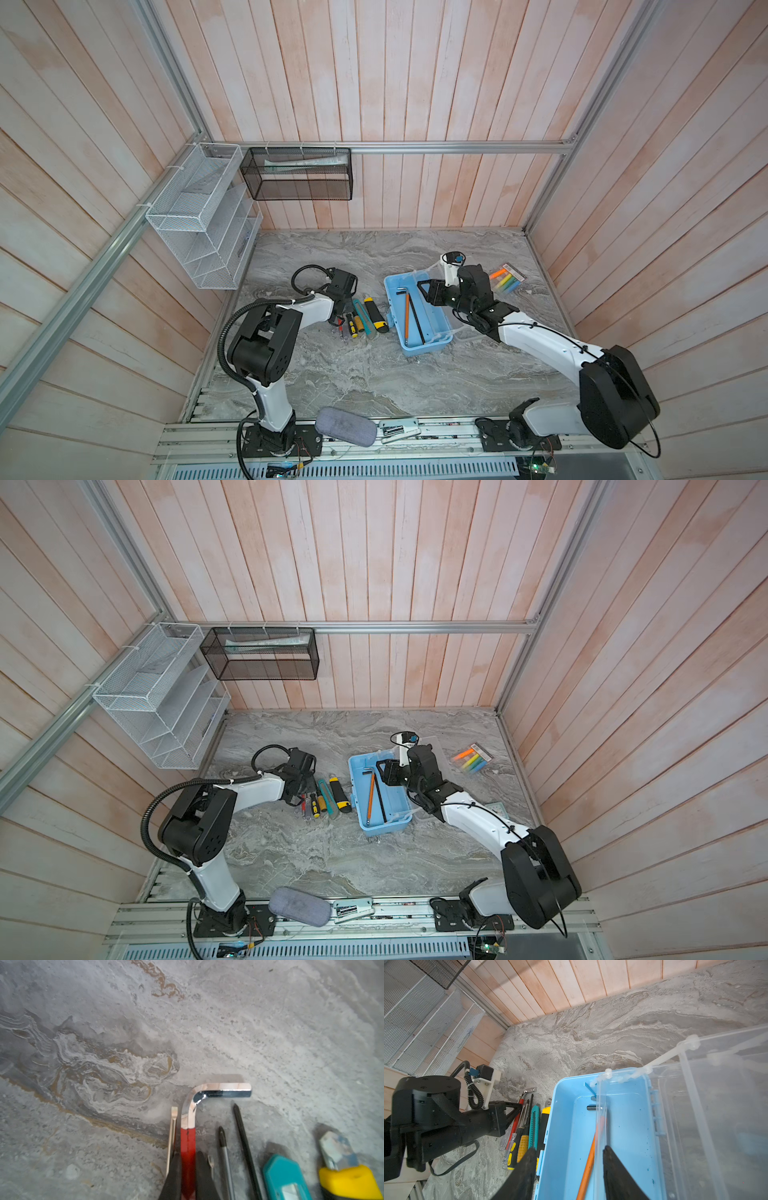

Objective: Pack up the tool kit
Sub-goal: 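Lift the red-handled hex key with the left gripper and carry it over the box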

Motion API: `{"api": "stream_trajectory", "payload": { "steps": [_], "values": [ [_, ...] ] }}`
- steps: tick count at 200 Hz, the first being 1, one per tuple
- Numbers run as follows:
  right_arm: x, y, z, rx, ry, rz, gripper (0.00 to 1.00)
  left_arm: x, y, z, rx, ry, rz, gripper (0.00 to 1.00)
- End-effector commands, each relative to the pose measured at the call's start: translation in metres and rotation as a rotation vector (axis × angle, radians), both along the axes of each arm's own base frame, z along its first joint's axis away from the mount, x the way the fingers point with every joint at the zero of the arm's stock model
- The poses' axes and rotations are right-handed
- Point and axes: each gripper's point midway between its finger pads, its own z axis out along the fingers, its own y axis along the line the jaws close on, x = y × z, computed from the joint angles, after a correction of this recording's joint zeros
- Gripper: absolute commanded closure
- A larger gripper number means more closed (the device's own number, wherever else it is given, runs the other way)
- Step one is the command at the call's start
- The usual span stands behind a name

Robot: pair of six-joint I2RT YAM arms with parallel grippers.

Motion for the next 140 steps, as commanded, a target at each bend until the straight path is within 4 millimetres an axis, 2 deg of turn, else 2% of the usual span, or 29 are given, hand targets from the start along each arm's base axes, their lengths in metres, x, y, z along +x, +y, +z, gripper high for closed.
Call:
{"api": "stream_trajectory", "payload": {
  "steps": [1,28,50,69,84,98,112,140],
  "values": [
    [0.000,0.000,-0.001,0.016,0.011,0.005,0.49,0.008,-0.001,0.041,-0.008,-0.062,-0.012,1.00],
    [-0.001,-0.001,0.004,0.026,0.004,0.004,0.49,0.008,-0.009,0.091,-0.058,-0.143,-0.031,1.00],
    [-0.001,-0.002,0.008,0.037,-0.001,0.003,0.49,0.005,-0.028,0.130,-0.107,-0.209,-0.055,1.00],
    [-0.001,-0.004,0.013,0.052,-0.004,0.002,0.49,0.002,-0.062,0.162,-0.246,-0.273,-0.093,1.00],
    [-0.001,-0.006,0.018,0.065,-0.011,-0.002,0.49,-0.003,-0.097,0.180,-0.399,-0.316,-0.124,1.00],
    [0.000,-0.008,0.023,0.075,-0.019,-0.007,0.49,-0.007,-0.128,0.188,-0.493,-0.335,-0.146,1.00],
    [0.000,-0.010,0.027,0.081,-0.024,-0.010,0.49,-0.009,-0.156,0.191,-0.505,-0.348,-0.172,1.00],
    [-0.002,-0.012,0.032,0.087,-0.033,-0.012,0.49,-0.007,-0.187,0.182,-0.493,-0.327,-0.194,1.00]
  ]
}}
